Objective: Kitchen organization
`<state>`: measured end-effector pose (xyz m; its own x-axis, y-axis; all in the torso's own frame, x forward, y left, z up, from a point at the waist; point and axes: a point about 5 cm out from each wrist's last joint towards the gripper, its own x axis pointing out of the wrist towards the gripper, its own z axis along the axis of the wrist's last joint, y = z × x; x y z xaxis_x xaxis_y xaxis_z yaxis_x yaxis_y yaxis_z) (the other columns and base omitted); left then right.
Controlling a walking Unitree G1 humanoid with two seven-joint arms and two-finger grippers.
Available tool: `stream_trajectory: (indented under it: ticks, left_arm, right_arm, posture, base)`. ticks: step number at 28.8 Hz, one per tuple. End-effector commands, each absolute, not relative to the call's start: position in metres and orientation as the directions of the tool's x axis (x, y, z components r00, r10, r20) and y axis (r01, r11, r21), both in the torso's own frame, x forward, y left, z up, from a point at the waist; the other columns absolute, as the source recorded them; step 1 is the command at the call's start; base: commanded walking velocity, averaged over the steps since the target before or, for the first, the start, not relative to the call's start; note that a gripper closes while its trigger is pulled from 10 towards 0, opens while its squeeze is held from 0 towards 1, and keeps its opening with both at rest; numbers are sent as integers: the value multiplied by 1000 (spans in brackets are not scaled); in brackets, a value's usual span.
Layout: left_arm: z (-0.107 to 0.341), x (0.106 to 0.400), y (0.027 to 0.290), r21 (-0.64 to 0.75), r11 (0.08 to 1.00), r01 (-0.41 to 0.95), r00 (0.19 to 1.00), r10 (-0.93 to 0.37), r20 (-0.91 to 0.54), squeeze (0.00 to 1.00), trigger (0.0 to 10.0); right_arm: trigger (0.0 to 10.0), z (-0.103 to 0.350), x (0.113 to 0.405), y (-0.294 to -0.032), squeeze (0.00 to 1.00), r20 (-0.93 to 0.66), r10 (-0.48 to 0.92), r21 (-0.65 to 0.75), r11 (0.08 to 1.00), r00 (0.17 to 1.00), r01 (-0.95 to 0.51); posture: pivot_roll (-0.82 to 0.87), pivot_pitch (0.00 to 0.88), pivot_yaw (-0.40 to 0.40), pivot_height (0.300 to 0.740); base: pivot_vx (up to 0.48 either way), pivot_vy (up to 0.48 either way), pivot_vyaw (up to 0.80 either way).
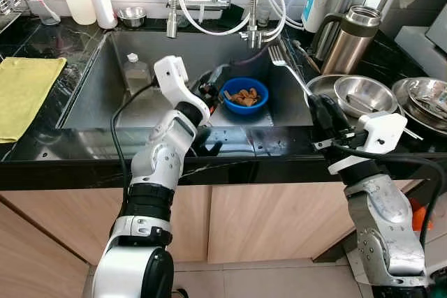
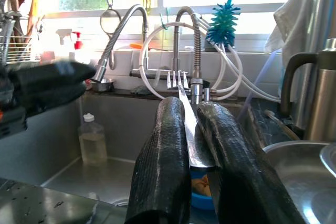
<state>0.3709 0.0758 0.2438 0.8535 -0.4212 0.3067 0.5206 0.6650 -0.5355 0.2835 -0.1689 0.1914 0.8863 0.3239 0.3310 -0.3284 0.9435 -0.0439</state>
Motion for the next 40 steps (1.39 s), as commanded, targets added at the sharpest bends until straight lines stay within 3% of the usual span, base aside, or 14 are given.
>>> stream_trajectory:
  ticks: [1,2,5,9,10,11,12,24,40]
  left_arm:
    - [255,368,69,-541,620,569,822,-455,343,886,10000]
    - [257,367,68,-550,601,580,813,-466,348,1000,10000]
    - [256,365,65,-586,542,603,790,-506,345,1000,10000]
    - [254,362,60,-586,535,609,779,-543,314,1000,10000]
    - [253,361,59,-583,536,611,776,-552,306,894,10000]
    - [252,360,57,-578,539,613,773,-559,299,145,10000]
    - [252,359,55,-575,541,614,771,-567,291,0,10000]
    - [245,349,40,-572,498,652,712,-662,236,0,10000]
    - [239,344,36,-600,472,645,696,-687,208,0,10000]
  right_arm:
    - [10000,194,280,-169,0,338,336,-51,939,879,-340]
    - [10000,194,280,-168,0,336,345,-51,936,876,-348]
    - [10000,194,279,-166,0,333,366,-49,927,869,-372]
    - [10000,194,278,-164,0,333,379,-53,922,863,-384]
    - [10000,194,277,-163,0,333,382,-53,920,862,-387]
    - [10000,194,277,-163,0,334,384,-54,919,861,-390]
    - [10000,194,277,-162,0,334,386,-54,918,860,-392]
    - [10000,192,274,-155,0,320,436,-57,895,841,-442]
    - [10000,184,269,-138,0,282,532,-44,838,798,-543]
  posture:
    - [105,79,-59,740]
    - [104,79,-59,740]
    - [104,79,-55,740]
    - [104,82,-53,740]
    - [104,82,-53,740]
    - [104,84,-52,740]
    - [104,84,-52,740]
    - [103,96,-47,740]
    - [104,71,-43,740]
  base:
    - [0,0,0]
    - [0,0,0]
    - [0,0,0]
    - [0,0,0]
    - [0,0,0]
    - [0,0,0]
    - [0,0,0]
    - [0,0,0]
    - [0,0,0]
